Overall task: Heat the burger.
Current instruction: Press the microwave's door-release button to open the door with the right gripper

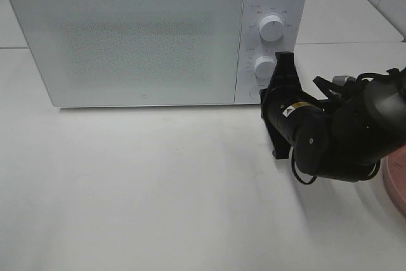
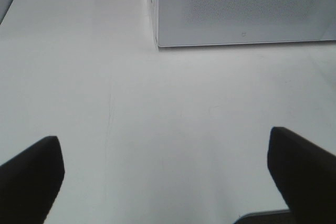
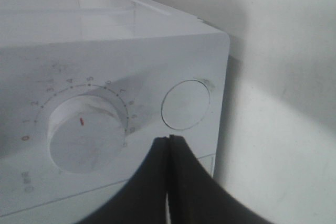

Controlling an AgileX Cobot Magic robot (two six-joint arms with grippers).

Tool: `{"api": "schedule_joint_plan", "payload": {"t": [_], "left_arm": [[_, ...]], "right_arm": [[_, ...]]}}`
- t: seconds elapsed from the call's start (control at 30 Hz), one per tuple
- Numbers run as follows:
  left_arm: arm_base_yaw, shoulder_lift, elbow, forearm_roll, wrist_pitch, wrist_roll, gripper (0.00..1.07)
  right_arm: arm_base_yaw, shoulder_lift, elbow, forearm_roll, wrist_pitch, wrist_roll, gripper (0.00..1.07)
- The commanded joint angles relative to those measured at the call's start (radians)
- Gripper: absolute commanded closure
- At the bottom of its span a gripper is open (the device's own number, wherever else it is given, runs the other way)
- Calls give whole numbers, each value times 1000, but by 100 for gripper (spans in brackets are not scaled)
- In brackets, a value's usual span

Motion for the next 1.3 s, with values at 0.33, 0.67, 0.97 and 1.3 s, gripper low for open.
{"api": "schedule_joint_plan", "payload": {"t": [0.33,0.67,0.97,1.3], "left_arm": [[-6,-14,0,-2,-13,-8,9],[-6,-14,0,-2,-13,-8,9],[-6,-14,0,-2,-13,-8,9],[-6,-14,0,-2,-13,-8,9]], "right_arm": [[-39,86,-91,-43,38,30,107],[-51,136,-153,-34,36,27,107],[-51,148,-170,10,-2,25,107],[-72,148,-179,24,-26,21,107]]}}
